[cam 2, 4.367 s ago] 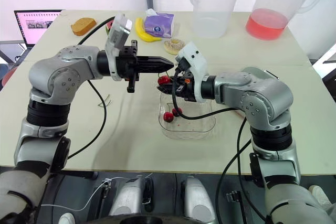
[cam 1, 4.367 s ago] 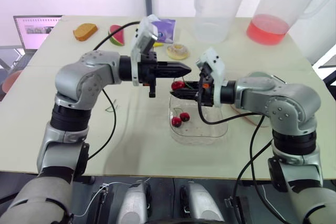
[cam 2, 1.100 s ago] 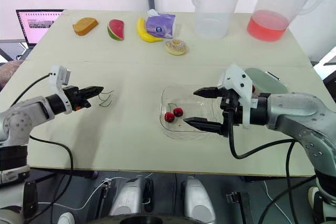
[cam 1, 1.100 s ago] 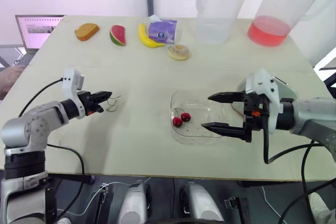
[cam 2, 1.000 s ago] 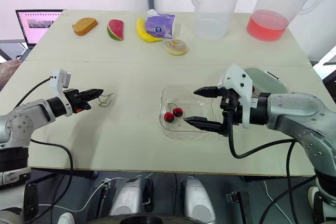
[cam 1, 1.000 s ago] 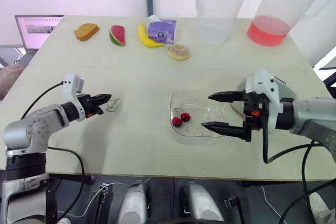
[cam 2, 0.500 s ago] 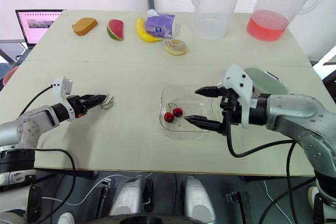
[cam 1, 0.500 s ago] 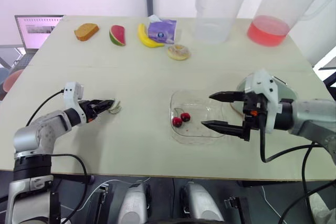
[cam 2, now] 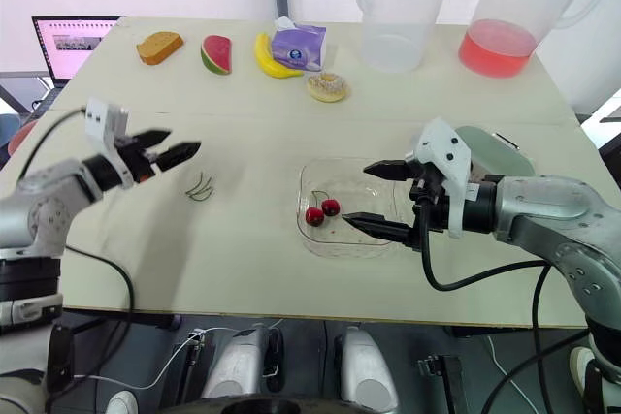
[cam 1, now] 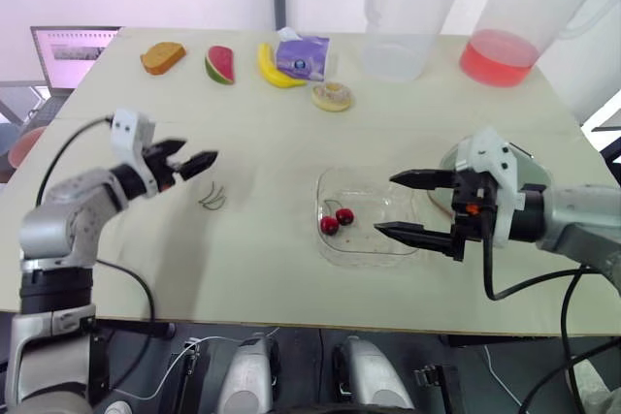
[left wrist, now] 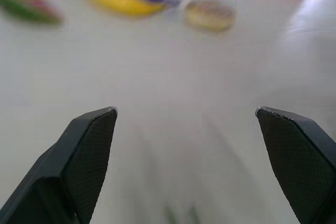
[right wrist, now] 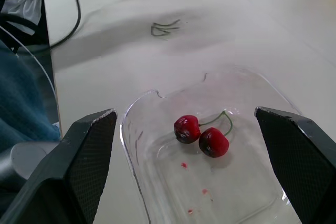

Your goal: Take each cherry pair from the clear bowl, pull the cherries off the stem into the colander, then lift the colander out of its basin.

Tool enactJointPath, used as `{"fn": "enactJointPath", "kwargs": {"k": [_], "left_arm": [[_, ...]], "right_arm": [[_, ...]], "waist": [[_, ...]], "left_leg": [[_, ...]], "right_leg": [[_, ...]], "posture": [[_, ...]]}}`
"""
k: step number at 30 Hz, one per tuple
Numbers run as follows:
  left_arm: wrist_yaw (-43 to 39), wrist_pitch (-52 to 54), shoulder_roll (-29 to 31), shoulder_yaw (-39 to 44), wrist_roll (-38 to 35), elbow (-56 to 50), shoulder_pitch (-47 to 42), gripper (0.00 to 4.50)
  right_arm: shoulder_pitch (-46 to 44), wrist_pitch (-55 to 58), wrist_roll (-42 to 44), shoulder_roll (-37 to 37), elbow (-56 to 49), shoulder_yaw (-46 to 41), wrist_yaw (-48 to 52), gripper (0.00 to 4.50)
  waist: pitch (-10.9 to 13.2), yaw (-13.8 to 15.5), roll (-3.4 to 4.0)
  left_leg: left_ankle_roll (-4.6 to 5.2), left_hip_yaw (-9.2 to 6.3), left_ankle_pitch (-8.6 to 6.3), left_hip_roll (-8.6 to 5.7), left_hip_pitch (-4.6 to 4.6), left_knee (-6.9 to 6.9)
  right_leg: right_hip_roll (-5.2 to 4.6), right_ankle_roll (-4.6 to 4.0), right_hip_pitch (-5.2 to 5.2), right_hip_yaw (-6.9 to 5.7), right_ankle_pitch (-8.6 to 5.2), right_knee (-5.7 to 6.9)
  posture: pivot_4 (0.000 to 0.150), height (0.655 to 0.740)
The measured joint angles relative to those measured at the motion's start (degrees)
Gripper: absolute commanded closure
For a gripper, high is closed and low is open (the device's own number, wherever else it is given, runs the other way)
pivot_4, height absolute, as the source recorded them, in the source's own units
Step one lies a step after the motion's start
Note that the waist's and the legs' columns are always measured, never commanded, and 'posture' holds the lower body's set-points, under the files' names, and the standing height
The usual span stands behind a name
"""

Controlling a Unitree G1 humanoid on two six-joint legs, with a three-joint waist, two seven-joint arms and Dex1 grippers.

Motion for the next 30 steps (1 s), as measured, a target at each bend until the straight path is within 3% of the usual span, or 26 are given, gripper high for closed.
{"fn": "enactJointPath", "kwargs": {"k": [5, 9, 21, 30], "left_arm": [[-14.8, 1.0, 7.3, -4.3, -6.7, -12.8, 1.3, 0.06], [-25.5, -2.4, 13.7, -9.0, -5.7, -17.0, 5.2, 0.06], [-27.5, -5.4, 11.8, -10.3, -5.6, -16.6, 2.4, 0.06], [-27.0, -7.9, 10.0, -10.9, -3.8, -15.2, 2.6, 0.06]], "right_arm": [[-0.3, 1.5, 1.2, -0.8, 0.1, -0.6, -0.7, 0.0], [-2.1, 2.0, 0.6, -2.0, 0.4, 1.2, -0.3, 0.0], [-19.8, 2.1, -14.1, -2.1, 10.5, 24.3, 6.7, 0.0], [-28.9, -0.6, -29.1, 8.1, 21.1, 41.3, 10.9, 0.0]], "waist": [[0.0, -0.8, 0.07], [0.0, -0.5, 0.1], [0.0, -0.3, 0.06], [0.0, -0.1, 0.06]], "left_leg": [[-0.05, 0.06, 0.03, 0.1, 0.1, -0.08], [-0.05, 0.07, 0.03, 0.08, 0.13, -0.08], [0.02, 0.09, -0.01, 0.06, -0.04, -0.04], [0.02, 0.13, -0.01, 0.04, -0.1, -0.01]], "right_leg": [[0.15, -0.03, -0.03, 0.08, -0.01, 0.02], [0.16, -0.06, -0.02, 0.08, -0.03, 0.03], [0.21, -0.05, -0.2, 0.1, -0.03, 0.03], [0.19, -0.05, -0.28, 0.11, -0.03, 0.07]], "posture": [[0.15, 0.74], [0.15, 0.74], [0.15, 0.74], [0.15, 0.74]]}}
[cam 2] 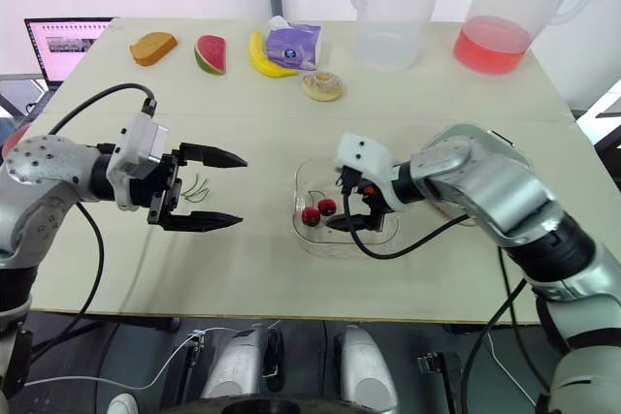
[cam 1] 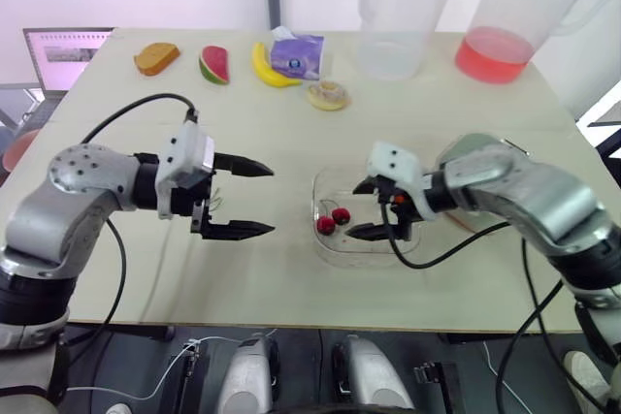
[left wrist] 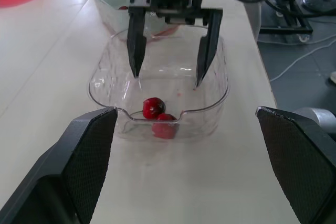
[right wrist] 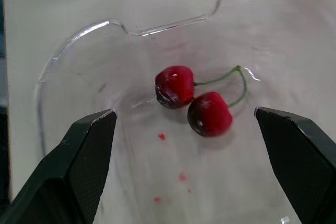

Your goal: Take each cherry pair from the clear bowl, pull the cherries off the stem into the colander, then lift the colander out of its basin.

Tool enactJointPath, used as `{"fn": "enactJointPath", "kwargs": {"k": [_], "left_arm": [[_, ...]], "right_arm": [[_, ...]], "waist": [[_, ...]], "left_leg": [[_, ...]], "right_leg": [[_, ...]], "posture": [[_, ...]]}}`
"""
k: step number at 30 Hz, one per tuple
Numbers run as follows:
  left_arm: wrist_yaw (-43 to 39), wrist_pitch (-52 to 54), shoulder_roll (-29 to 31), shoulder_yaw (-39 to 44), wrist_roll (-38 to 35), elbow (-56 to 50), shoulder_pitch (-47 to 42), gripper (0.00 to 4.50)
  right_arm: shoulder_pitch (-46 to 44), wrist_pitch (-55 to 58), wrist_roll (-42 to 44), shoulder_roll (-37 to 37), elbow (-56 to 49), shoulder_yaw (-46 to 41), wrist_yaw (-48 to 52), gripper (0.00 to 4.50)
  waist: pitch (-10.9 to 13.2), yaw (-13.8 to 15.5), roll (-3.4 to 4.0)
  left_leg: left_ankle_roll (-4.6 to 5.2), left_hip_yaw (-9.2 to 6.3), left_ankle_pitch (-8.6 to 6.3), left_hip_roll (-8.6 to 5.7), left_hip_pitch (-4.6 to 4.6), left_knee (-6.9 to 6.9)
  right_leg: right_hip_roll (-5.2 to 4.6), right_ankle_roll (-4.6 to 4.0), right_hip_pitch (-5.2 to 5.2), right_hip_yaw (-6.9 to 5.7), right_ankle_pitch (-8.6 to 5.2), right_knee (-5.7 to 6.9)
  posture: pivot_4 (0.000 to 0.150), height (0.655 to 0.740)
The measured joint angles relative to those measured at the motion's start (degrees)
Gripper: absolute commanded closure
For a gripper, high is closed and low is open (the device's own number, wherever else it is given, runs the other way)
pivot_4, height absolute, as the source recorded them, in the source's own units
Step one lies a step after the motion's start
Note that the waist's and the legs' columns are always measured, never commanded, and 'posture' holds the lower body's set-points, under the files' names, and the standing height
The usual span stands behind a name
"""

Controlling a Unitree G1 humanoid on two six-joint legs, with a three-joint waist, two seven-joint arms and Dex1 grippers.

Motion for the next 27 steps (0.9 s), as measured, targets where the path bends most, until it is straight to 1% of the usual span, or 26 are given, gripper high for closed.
{"fn": "enactJointPath", "kwargs": {"k": [6, 18, 21, 22, 23, 24, 26, 27], "left_arm": [[0.7, -0.1, -0.8, -0.6, 0.6, 0.0, -0.3, 0.06], [1.8, 0.2, -1.1, -0.6, 1.1, -0.2, -0.5, 0.06], [1.9, 0.2, -1.1, -0.6, 1.1, -0.2, -0.5, 0.0], [1.9, 0.2, -1.1, -0.6, 1.1, -0.2, -0.5, 0.0], [1.9, 0.2, -1.1, -0.6, 1.1, -0.2, -0.5, 0.0], [2.0, 0.3, -1.1, -0.6, 1.1, -0.2, -0.5, 0.0], [2.1, 0.3, -1.1, -0.6, 1.1, -0.2, -0.5, 0.0], [2.1, 0.3, -1.1, -0.6, 1.1, -0.2, -0.5, 0.0]], "right_arm": [[-1.4, -2.6, -7.1, 3.3, 4.7, 3.8, 1.8, 0.0], [-1.5, -5.1, -15.1, 5.7, 7.0, 6.5, 4.9, 0.0], [-1.4, -5.5, -16.6, 6.6, 7.5, 6.9, 5.3, 0.86], [-1.3, -5.6, -17.0, 6.8, 7.9, 6.9, 5.4, 1.28], [-1.3, -5.7, -17.2, 6.9, 8.0, 6.9, 5.4, 1.8], [-1.2, -5.8, -17.7, 7.1, 8.1, 6.9, 5.5, 2.44], [-1.0, -6.0, -18.1, 7.2, 8.1, 6.9, 5.7, 3.32], [-0.9, -6.0, -18.4, 7.2, 8.1, 6.9, 5.8, 3.69]], "waist": [[0.0, 0.0, 0.0], [0.0, -0.1, 0.0], [0.0, -0.1, 0.0], [0.0, -0.1, 0.0], [0.0, -0.1, 0.0], [0.0, -0.1, 0.0], [0.0, -0.1, 0.0], [0.0, -0.1, 0.0]], "left_leg": [[0.0, 0.0, 0.0, 0.01, 0.0, 0.03], [0.0, 0.0, 0.0, 0.02, 0.0, 0.03], [-0.01, 0.0, 0.0, 0.01, 0.0, 0.03], [-0.01, 0.0, 0.0, 0.01, 0.0, 0.03], [-0.01, 0.0, 0.0, 0.01, 0.0, 0.03], [-0.01, 0.0, 0.0, 0.01, 0.0, 0.03], [-0.01, 0.0, 0.0, 0.01, 0.0, 0.03], [-0.01, 0.0, 0.0, 0.01, 0.0, 0.03]], "right_leg": [[0.01, 0.0, 0.0, -0.02, 0.0, 0.01], [0.02, 0.01, -0.01, -0.05, 0.0, 0.04], [0.02, 0.0, -0.01, -0.05, 0.0, 0.04], [0.02, 0.01, -0.01, -0.06, 0.0, 0.04], [0.02, 0.01, -0.01, -0.07, 0.0, 0.04], [0.02, 0.0, -0.01, -0.07, 0.0, 0.04], [0.02, 0.0, -0.01, -0.07, 0.0, 0.04], [0.02, 0.01, -0.01, -0.08, 0.0, 0.04]], "posture": [[0.15, 0.74], [0.15, 0.74], [0.15, 0.74], [0.15, 0.74], [0.15, 0.74], [0.15, 0.74], [0.15, 0.74], [0.15, 0.74]]}}
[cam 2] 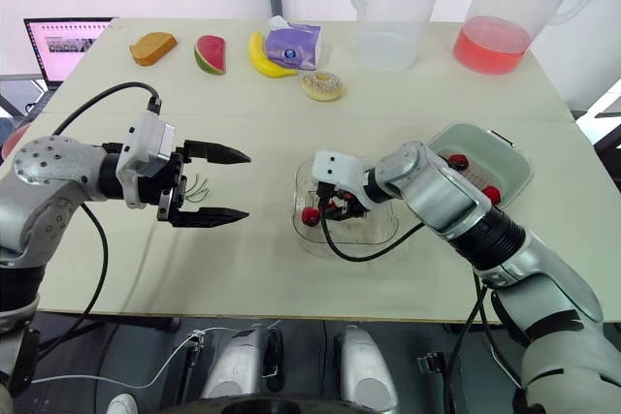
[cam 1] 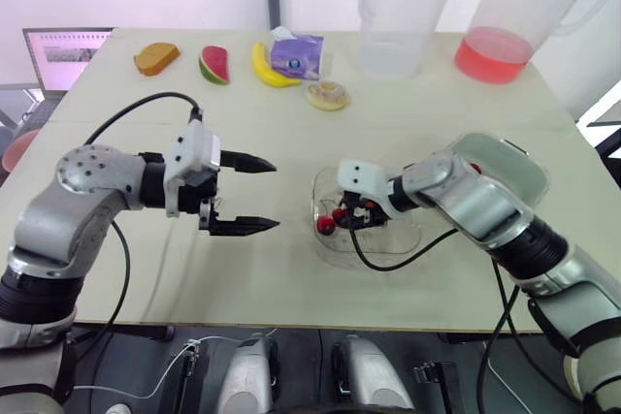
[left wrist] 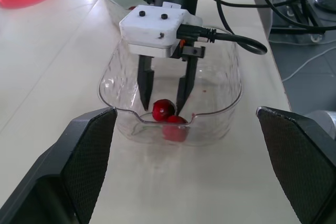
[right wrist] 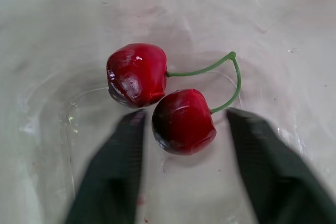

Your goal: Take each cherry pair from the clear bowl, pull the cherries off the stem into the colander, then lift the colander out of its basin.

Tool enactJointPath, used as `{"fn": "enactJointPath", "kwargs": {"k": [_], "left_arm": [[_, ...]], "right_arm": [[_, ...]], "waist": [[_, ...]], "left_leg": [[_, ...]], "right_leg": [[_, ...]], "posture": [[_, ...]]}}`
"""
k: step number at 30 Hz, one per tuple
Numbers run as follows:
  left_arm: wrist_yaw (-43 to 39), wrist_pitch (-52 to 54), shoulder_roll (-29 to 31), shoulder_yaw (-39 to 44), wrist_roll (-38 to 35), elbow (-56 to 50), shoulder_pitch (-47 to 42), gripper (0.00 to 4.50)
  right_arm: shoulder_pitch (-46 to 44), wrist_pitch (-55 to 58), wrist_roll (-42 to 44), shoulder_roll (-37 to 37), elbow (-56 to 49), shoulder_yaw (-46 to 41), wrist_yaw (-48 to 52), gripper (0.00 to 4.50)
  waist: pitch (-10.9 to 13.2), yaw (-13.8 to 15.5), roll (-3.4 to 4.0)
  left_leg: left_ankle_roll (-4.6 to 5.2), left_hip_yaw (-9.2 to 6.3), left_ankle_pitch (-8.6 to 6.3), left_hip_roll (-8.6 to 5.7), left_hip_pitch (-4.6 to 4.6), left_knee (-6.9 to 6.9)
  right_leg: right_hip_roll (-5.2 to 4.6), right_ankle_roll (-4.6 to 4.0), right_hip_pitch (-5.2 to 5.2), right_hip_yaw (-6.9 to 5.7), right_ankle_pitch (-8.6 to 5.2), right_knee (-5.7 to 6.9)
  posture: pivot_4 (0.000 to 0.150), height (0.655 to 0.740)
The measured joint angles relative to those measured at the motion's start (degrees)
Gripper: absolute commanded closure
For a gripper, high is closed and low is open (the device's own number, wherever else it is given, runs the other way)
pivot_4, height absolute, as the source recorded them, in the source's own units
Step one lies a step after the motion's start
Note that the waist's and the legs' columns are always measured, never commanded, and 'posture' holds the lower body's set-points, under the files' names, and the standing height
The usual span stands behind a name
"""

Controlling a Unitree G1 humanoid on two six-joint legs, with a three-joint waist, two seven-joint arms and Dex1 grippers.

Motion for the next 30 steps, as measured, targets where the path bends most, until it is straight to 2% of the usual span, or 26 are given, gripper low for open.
{"fn": "enactJointPath", "kwargs": {"k": [2, 10, 15, 20, 23, 30], "left_arm": [[0.1, 0.1, 0.0, 0.0, 0.0, 0.0, 0.0, 0.0], [0.4, 0.2, -0.1, -1.2, 0.0, 0.0, -0.2, 0.0], [1.4, 1.7, -1.0, -1.2, -0.7, 0.3, -2.0, 0.0], [3.4, 5.9, -3.2, -1.1, -2.9, 1.9, -5.2, 0.0], [6.1, 9.7, -6.8, -1.0, -5.3, 4.2, -9.2, 0.0], [15.9, 20.7, -17.8, 3.0, -14.2, 12.1, -15.9, 0.0]], "right_arm": [[0.0, 0.0, -0.5, 0.0, 0.0, 0.0, 0.1, 3.86], [0.7, 1.7, -0.9, -0.8, -2.1, -1.1, 0.5, 3.89], [2.4, 6.7, 1.3, -5.8, -12.1, -9.9, 0.0, 3.89], [8.4, 6.8, 1.8, -11.3, -23.8, -18.2, -2.3, 3.89], [11.0, 0.6, -0.5, -11.1, -27.7, -21.5, -6.6, 3.89], [25.1, -20.8, -6.8, -5.4, -31.2, -28.7, -17.6, 3.89]], "waist": [[0.0, 0.0, 0.0], [0.0, 0.1, 0.01], [0.0, 0.2, 0.0], [0.0, 0.1, 0.0], [0.0, 0.0, -0.01], [0.0, 0.1, -0.03]], "left_leg": [[0.0, 0.0, 0.0, 0.0, 0.0, 0.0], [0.0, 0.0, 0.0, 0.0, 0.0, 0.0], [0.0, -0.02, 0.0, -0.02, -0.01, 0.01], [-0.01, -0.06, 0.0, -0.01, 0.01, 0.0], [-0.02, -0.05, 0.01, -0.01, 0.01, 0.03], [-0.22, -0.09, 0.13, -0.03, 0.01, 0.06]], "right_leg": [[0.0, 0.0, 0.0, 0.0, 0.0, 0.0], [-0.01, 0.0, 0.0, 0.0, 0.0, 0.01], [-0.04, 0.0, 0.03, 0.01, 0.0, 0.0], [-0.01, 0.0, 0.05, 0.02, 0.0, 0.01], [0.02, 0.01, 0.05, 0.04, 0.0, 0.01], [0.03, 0.03, 0.11, 0.05, 0.0, 0.02]], "posture": [[0.15, 0.74], [0.15, 0.74], [0.15, 0.74], [0.15, 0.74], [0.15, 0.74], [0.15, 0.74]]}}
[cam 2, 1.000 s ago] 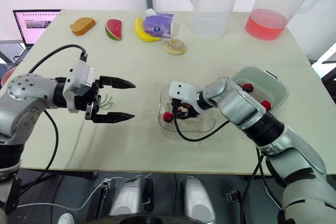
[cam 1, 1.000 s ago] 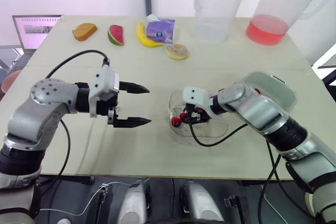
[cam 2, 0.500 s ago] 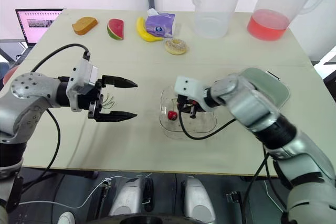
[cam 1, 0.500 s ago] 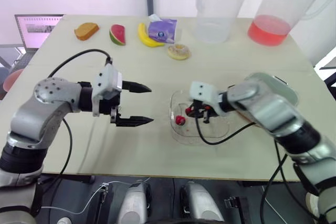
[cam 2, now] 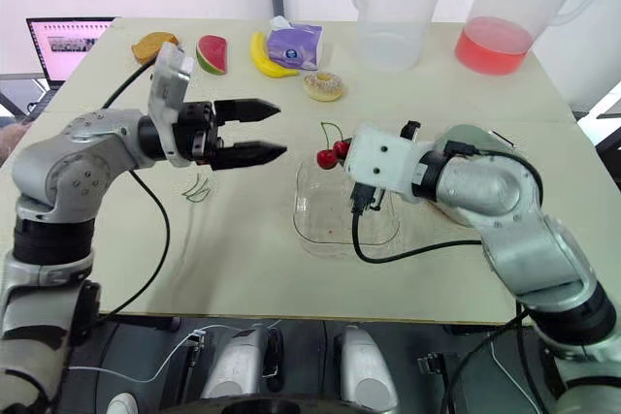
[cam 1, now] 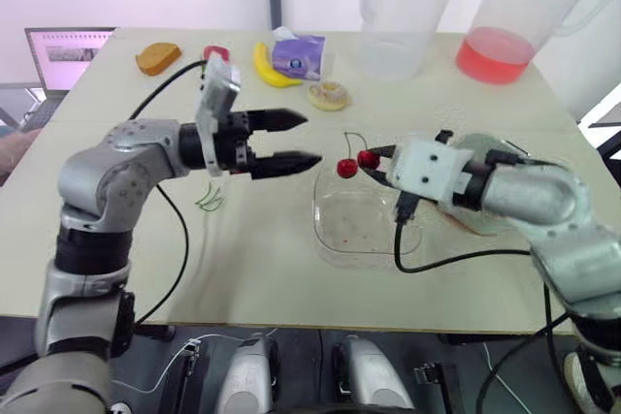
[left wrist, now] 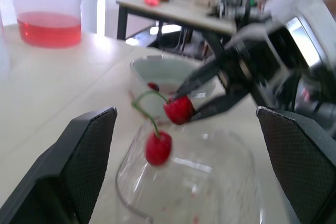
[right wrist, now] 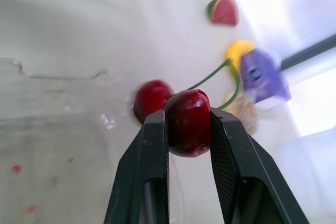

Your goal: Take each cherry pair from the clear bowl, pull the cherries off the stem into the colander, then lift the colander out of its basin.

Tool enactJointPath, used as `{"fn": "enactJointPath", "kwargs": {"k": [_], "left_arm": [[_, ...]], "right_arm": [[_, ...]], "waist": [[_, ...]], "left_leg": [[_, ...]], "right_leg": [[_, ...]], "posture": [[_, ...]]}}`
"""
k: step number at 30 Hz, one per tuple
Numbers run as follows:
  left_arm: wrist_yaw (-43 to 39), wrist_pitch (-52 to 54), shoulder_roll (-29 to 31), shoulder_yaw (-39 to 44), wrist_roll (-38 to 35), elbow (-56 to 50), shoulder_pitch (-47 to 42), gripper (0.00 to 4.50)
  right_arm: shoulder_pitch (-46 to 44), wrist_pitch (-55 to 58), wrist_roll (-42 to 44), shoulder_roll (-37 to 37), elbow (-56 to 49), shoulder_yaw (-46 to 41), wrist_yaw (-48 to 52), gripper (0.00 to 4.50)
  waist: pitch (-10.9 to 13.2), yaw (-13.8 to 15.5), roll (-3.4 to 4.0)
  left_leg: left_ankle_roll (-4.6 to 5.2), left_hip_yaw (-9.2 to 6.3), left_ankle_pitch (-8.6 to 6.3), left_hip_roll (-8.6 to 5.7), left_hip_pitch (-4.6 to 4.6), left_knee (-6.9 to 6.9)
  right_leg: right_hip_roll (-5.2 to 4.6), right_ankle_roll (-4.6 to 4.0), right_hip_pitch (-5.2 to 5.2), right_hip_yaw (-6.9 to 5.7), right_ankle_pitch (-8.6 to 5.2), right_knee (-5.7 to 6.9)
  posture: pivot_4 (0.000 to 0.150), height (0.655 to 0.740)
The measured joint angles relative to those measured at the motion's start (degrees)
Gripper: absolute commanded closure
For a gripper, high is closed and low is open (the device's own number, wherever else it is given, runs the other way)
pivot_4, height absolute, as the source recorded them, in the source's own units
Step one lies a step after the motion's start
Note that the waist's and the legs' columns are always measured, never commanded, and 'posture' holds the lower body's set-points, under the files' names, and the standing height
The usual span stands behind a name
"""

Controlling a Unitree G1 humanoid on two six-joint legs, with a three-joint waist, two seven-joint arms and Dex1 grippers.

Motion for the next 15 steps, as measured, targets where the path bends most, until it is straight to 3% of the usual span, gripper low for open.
{"fn": "enactJointPath", "kwargs": {"k": [6, 15], "left_arm": [[12.1, 9.3, -9.8, 6.3, -9.3, 5.2, -1.7, 0.0], [26.7, 15.9, -18.8, 11.4, -18.0, 8.2, 0.4, 0.0]], "right_arm": [[7.3, -13.2, -5.3, 4.0, 0.9, -0.8, -5.6, 3.89], [7.4, -16.6, -7.3, 7.0, 1.4, -0.7, -6.8, 3.89]], "waist": [[0.0, -0.2, 0.0], [0.0, 0.0, 0.0]], "left_leg": [[-0.31, -0.01, 0.18, -0.01, 0.08, 0.02], [-0.37, -0.09, 0.22, -0.01, 0.13, 0.0]], "right_leg": [[0.01, 0.01, 0.04, 0.02, 0.0, 0.07], [0.01, 0.0, 0.1, -0.01, 0.0, 0.1]], "posture": [[0.15, 0.74], [0.15, 0.74]]}}
